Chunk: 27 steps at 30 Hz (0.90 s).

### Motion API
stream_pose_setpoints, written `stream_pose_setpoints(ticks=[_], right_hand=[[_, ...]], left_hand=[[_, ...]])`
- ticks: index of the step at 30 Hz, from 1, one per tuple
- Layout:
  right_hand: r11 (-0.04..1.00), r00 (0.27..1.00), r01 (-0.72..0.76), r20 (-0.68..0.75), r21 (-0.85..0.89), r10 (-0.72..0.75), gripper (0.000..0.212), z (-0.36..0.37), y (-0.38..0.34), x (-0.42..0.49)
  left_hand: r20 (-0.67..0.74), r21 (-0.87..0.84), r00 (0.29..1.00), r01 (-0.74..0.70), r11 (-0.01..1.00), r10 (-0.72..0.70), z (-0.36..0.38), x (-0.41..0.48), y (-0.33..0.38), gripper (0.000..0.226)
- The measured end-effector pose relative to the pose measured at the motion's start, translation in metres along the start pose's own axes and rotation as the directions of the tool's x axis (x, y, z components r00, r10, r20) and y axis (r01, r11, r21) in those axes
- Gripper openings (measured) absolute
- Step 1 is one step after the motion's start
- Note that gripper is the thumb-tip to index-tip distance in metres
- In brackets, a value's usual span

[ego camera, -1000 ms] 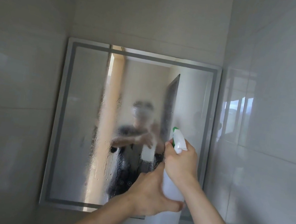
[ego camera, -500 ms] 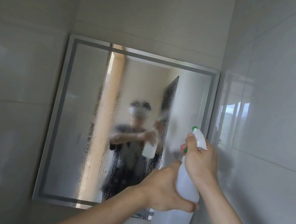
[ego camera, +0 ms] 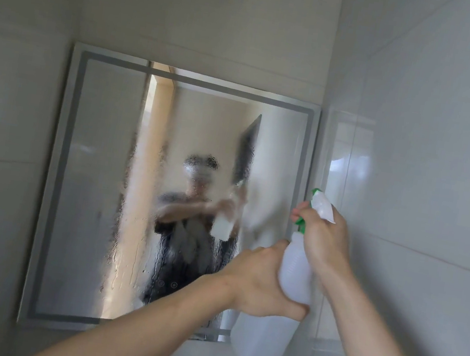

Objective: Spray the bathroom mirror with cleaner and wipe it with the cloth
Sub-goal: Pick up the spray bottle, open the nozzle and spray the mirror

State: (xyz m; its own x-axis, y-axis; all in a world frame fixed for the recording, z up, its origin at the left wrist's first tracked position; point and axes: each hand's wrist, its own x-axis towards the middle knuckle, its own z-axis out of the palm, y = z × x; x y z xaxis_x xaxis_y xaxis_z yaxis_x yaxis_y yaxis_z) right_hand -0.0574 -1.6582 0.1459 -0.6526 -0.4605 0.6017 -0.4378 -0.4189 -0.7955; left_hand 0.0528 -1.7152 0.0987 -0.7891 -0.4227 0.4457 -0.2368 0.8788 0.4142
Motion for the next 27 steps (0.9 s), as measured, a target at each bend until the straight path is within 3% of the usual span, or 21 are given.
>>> stream_pose_setpoints(ticks=[3, 6, 8, 17, 22, 27], right_hand=[[0.998, 1.0, -0.005, -0.005, -0.058, 0.005, 0.007, -0.003, -0.013, 0.013], [0.997, 0.999, 0.022, -0.042, -0.074, -0.025, 0.03, 0.0, -0.026, 0.022], [0.998, 0.997, 0.032, -0.067, -0.057, -0.036, 0.033, 0.001, -0.032, 0.026], [0.985, 0.995, -0.008, -0.092, 0.174, 0.024, 0.022, 0.001, -0.04, 0.027], [0.98, 1.0, 0.005, 0.022, 0.198, -0.01, 0.011, 0.007, -0.041, 0.028], [0.974, 0.987, 0.007, 0.154, 0.225, -0.043, 0.012, 0.027, -0.053, 0.025]], left_hand=[[-0.025, -0.018, 0.999, -0.026, 1.0, 0.025, -0.006, 0.005, 0.008, 0.066], [-0.073, -0.046, 0.995, -0.07, 0.996, 0.067, -0.011, 0.01, 0.019, 0.068], [-0.104, -0.024, 0.991, -0.089, 0.996, 0.086, -0.015, 0.012, 0.025, 0.068], [-0.177, 0.303, 0.974, -0.083, 0.949, 0.141, -0.025, 0.018, 0.026, 0.065], [-0.183, 0.266, 0.977, -0.055, 0.962, 0.107, -0.033, 0.013, 0.021, 0.061], [-0.234, 0.182, 0.97, -0.023, 0.983, 0.066, -0.049, 0.006, 0.013, 0.073]])
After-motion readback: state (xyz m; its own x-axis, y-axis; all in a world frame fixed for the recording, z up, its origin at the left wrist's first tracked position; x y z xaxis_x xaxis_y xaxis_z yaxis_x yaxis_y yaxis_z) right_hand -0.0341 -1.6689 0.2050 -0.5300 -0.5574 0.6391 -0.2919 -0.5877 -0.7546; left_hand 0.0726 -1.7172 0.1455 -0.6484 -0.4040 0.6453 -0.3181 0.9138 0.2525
